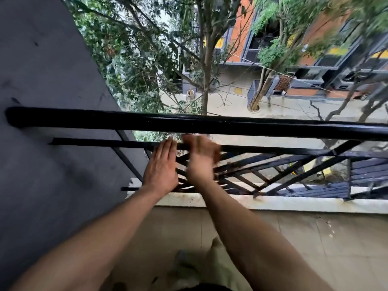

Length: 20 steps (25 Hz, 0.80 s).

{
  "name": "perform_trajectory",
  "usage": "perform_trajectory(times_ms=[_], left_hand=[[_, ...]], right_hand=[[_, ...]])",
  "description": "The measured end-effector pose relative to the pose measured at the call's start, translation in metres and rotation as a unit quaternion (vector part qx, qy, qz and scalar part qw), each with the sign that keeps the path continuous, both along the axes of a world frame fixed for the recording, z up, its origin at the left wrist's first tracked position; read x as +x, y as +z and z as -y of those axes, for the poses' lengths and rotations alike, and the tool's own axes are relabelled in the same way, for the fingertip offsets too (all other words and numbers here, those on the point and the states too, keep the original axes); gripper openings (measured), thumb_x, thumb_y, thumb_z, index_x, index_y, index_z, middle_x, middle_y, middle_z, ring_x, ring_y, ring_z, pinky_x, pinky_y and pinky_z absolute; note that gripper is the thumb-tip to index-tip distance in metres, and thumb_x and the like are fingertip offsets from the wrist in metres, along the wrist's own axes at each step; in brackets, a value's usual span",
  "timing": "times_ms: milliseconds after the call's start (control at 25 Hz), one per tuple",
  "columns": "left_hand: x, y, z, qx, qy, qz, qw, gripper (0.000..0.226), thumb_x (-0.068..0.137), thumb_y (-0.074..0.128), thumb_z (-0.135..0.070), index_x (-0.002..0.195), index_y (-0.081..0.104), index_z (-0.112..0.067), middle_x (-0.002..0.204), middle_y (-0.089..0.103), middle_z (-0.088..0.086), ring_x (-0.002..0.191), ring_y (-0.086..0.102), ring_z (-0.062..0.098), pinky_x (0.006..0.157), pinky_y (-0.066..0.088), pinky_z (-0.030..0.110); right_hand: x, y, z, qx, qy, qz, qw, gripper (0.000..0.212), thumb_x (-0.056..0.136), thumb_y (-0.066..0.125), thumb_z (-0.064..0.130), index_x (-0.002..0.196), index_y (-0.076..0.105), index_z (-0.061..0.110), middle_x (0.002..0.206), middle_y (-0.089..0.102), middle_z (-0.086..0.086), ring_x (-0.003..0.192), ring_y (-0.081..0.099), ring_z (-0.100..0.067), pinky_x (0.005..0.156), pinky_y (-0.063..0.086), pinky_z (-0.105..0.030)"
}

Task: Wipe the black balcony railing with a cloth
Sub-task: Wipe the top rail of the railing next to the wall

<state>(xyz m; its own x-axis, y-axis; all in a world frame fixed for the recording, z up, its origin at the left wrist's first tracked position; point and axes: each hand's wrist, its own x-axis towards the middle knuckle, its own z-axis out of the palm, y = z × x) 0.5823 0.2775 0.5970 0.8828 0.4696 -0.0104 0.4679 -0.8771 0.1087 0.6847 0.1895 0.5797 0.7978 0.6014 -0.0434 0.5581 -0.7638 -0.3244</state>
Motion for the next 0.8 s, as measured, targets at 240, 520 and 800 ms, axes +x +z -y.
perform_trajectory(times_ms=[240, 520, 800], left_hand=[[-0.004, 0.013, -0.028, -0.022, 0.016, -0.037, 0.999, 0.098, 0.084, 0.058, -0.019, 0.160, -0.003, -0.008, 0.169, -0.005, 0.011, 0.156, -0.005, 0.024, 0.127, 0.005, 0.041], [-0.007, 0.015, -0.043, -0.081, 0.042, 0.085, 0.992, 0.072, 0.087, 0.045, -0.011, 0.157, 0.026, -0.009, 0.156, 0.038, 0.017, 0.145, 0.034, 0.033, 0.120, 0.031, 0.043], [0.024, 0.015, -0.042, -0.058, 0.050, 0.031, 0.997, 0.052, 0.104, 0.041, -0.029, 0.149, 0.037, -0.004, 0.145, 0.049, 0.019, 0.137, 0.042, 0.032, 0.120, 0.030, 0.040]], right_hand=[[0.045, -0.010, 0.058, 0.035, 0.195, 0.035, 0.980, 0.093, 0.078, 0.078, 0.011, 0.156, 0.030, 0.028, 0.160, 0.035, -0.008, 0.145, 0.034, -0.032, 0.119, 0.034, -0.047], [-0.011, -0.020, -0.029, -0.013, 0.063, 0.065, 0.996, 0.080, 0.087, 0.058, 0.017, 0.158, 0.023, 0.006, 0.162, 0.022, -0.027, 0.151, 0.017, -0.045, 0.125, 0.010, -0.057], [0.056, -0.027, 0.065, 0.028, 0.216, 0.065, 0.974, 0.081, 0.078, 0.056, 0.008, 0.156, 0.037, 0.020, 0.164, 0.030, -0.009, 0.152, 0.025, -0.030, 0.124, 0.023, -0.051]])
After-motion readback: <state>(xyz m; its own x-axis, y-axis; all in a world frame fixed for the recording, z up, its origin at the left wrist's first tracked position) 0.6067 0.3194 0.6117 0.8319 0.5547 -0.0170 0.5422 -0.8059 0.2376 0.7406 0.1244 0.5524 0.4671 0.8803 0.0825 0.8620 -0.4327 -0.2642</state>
